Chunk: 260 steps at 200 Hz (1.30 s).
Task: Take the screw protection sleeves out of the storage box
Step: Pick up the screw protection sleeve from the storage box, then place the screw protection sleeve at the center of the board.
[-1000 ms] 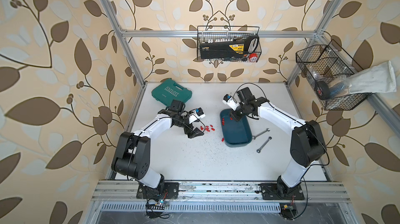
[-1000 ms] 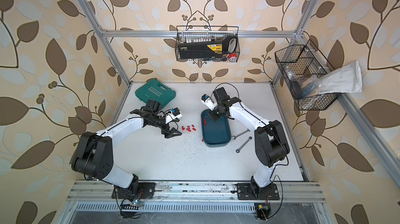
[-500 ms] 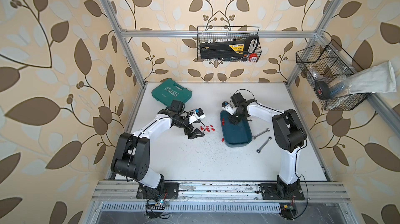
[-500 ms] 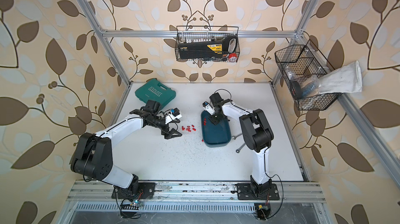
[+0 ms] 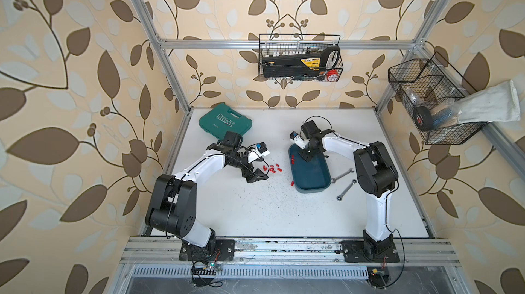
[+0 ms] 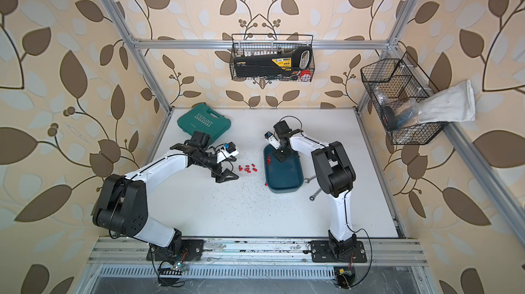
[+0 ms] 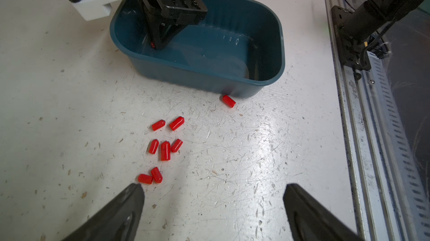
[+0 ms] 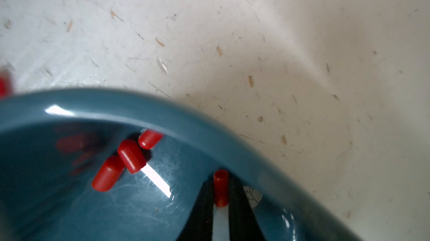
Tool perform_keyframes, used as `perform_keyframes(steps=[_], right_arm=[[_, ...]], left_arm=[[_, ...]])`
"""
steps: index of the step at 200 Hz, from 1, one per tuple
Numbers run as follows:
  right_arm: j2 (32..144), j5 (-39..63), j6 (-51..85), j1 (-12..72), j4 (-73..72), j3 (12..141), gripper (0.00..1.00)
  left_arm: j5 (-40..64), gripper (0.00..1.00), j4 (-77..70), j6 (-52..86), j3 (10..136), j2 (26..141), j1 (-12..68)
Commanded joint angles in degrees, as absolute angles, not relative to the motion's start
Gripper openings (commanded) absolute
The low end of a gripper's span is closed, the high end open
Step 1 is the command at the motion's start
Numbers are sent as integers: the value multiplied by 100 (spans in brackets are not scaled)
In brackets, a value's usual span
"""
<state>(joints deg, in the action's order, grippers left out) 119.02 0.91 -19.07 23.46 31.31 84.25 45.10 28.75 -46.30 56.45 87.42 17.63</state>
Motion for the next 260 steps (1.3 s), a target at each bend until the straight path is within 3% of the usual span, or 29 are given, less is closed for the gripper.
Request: perform_keyframes(steps=[1,30,105,198,260], right_arm=[[11932,0,-1925,2346,3239,8483,5],[11363,120,-2106,2343,3392,8442,0],[9966,2312,-2572,2977,4227,8260,0],[11467,1977,-2251,4034,3710,8538,2],[12214,1236,-2206,4236,3662,8920,15]], left_arm=[[4597,99,3003,-4754,5809,8499,1760],[4554,99,3164,-4912,5818,8490,1704],[4919,99,3726,-5362,5923,8309,881],[5344,99,4014,-5812,5794,8086,286],[5559,99,4079,-5772,5818,8027,97]])
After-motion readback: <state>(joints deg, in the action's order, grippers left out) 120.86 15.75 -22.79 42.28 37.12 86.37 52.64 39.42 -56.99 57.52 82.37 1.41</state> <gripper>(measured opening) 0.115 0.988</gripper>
